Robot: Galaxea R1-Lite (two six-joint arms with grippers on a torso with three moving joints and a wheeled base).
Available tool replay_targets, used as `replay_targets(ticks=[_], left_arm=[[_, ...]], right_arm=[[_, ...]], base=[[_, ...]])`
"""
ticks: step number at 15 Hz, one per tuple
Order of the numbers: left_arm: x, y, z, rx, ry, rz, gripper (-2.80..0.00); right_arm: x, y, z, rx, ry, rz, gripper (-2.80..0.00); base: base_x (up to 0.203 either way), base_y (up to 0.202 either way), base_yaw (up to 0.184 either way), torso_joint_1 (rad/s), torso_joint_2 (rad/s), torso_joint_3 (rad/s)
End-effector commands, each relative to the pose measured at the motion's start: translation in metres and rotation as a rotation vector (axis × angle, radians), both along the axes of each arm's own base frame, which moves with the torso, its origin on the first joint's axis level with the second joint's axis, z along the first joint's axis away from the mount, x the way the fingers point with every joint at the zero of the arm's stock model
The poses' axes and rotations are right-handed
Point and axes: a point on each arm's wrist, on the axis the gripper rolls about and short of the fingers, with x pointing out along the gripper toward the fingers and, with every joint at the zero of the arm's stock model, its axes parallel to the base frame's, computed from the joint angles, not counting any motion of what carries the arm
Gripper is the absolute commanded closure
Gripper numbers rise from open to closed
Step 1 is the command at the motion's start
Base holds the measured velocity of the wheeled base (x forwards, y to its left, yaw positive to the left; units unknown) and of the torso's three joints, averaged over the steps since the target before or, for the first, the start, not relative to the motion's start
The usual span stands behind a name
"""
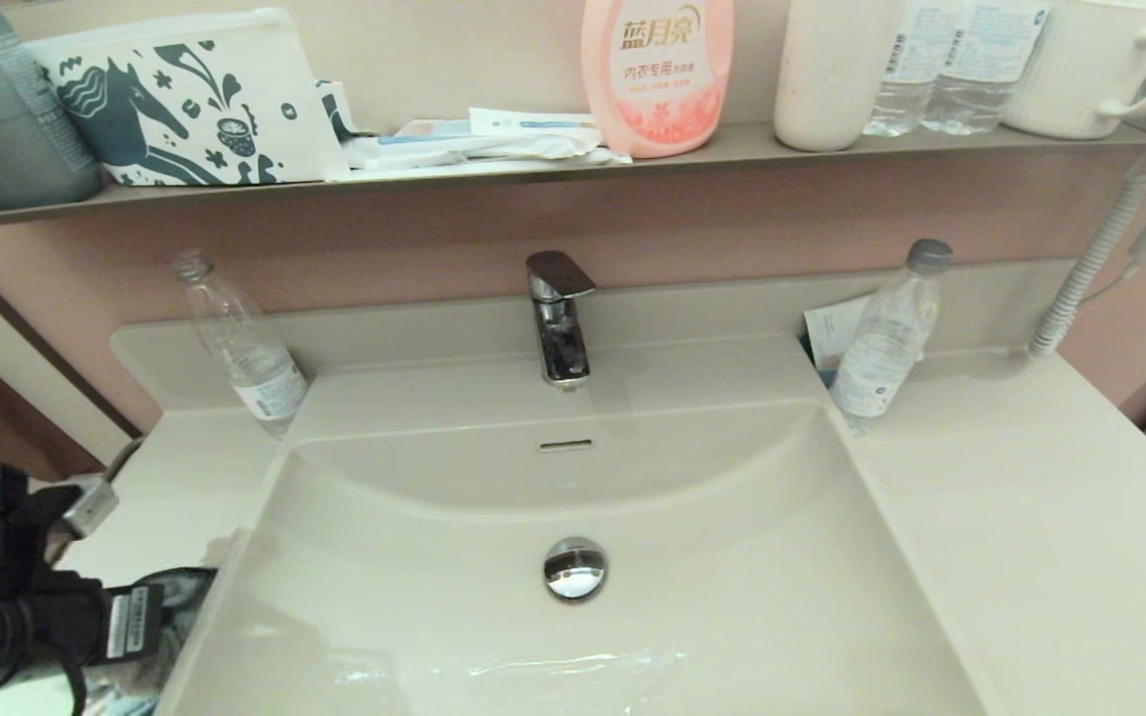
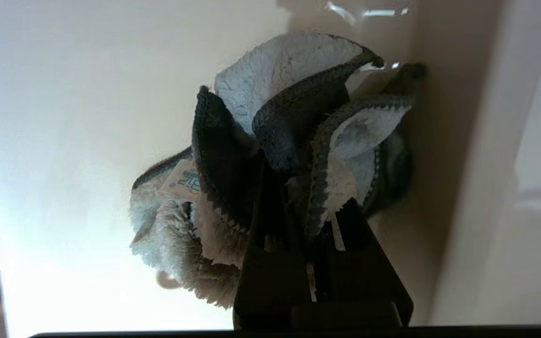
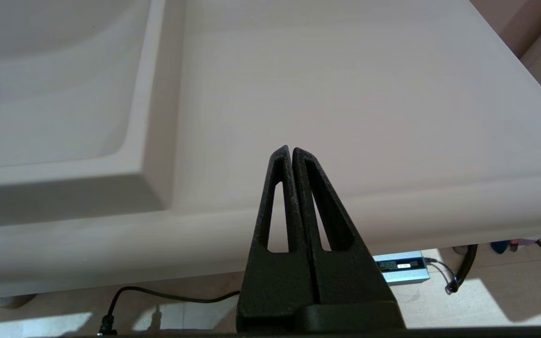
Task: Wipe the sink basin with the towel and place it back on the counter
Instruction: Wipe the sink
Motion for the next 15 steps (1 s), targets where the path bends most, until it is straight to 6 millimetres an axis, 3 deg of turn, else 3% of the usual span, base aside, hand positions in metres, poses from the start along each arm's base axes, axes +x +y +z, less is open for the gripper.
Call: replay_targets(ticks=[1, 4, 7, 10, 15], left_arm=[[0.033, -0.002, -0.013, -0.016, 0.039, -0.018, 0.0], [0.075, 0.007, -0.018, 0.003, -0.004, -0.012, 0.0], [0.109, 0.015, -0.008, 0.027, -0.07, -0.015, 0.0], [0.13, 0.017, -0.001, 0.047, -0.106, -0.02, 0.0], [0.147, 0.025, 0.018, 0.084, -0.139, -0.013, 0.0]], right_arm=[[0.0, 0.0, 0.0, 0.0, 0.001, 0.0, 0.0], [0.0, 0.0, 0.0, 0.0, 0.001, 0.0, 0.0], [0.0, 0.0, 0.0, 0.0, 0.001, 0.0, 0.0], [0.0, 0.0, 0.0, 0.0, 0.001, 0.0, 0.0], [0.0, 0.0, 0.0, 0.0, 0.001, 0.0, 0.0]], base=[[0.0, 0.0, 0.0, 0.0, 0.0, 0.0], [0.0, 0.0, 0.0, 0.0, 0.0, 0.0], [0.0, 0.0, 0.0, 0.0, 0.0, 0.0], [0.0, 0.0, 0.0, 0.0, 0.0, 0.0], [0.0, 0.0, 0.0, 0.0, 0.0, 0.0]])
